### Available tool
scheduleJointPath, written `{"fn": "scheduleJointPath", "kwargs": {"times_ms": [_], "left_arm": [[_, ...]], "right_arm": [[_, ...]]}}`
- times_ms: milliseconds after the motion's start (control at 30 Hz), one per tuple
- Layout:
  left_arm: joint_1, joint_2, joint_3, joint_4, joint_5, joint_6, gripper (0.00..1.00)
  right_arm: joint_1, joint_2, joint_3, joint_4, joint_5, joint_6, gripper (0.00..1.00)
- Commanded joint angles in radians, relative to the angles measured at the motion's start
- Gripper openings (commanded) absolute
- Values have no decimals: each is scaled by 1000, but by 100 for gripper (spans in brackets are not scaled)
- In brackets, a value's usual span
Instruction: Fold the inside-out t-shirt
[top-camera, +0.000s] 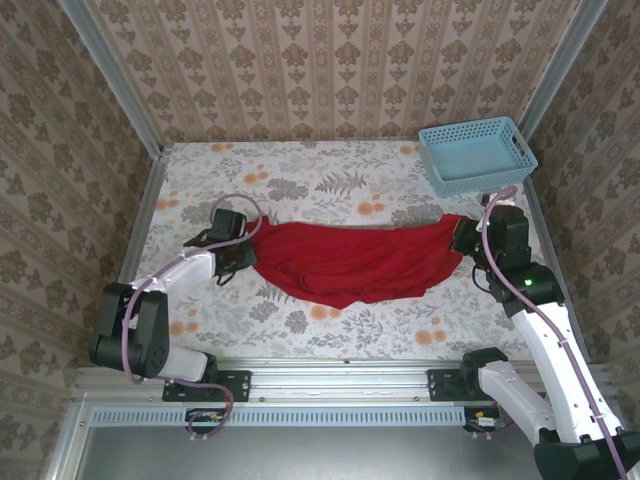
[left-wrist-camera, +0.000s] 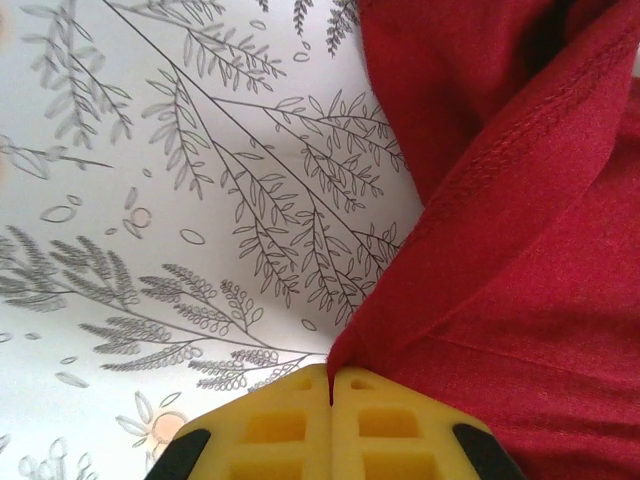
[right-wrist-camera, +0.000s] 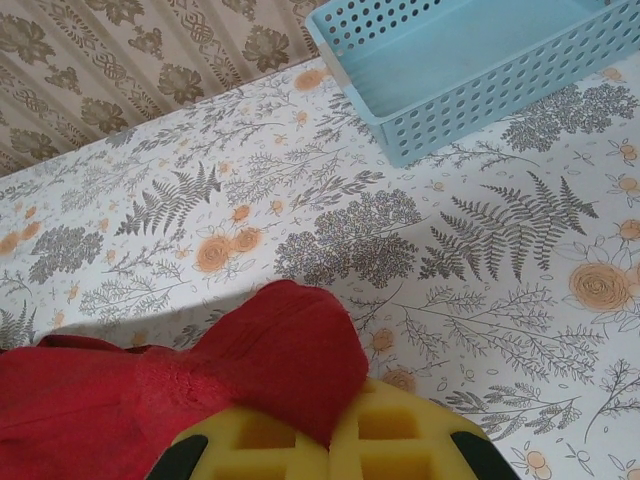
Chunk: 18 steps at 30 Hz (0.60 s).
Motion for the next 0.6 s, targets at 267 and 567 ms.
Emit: {"fn": "scheduleJointPath", "kwargs": {"times_ms": [267, 567], "left_arm": [[212, -282, 187, 119, 444, -20, 0], [402, -557, 544, 99, 532, -17, 0]], "right_arm": [[-107, 61, 316, -24, -63, -32, 0], [-114, 27, 739, 28, -24, -83, 0]]}}
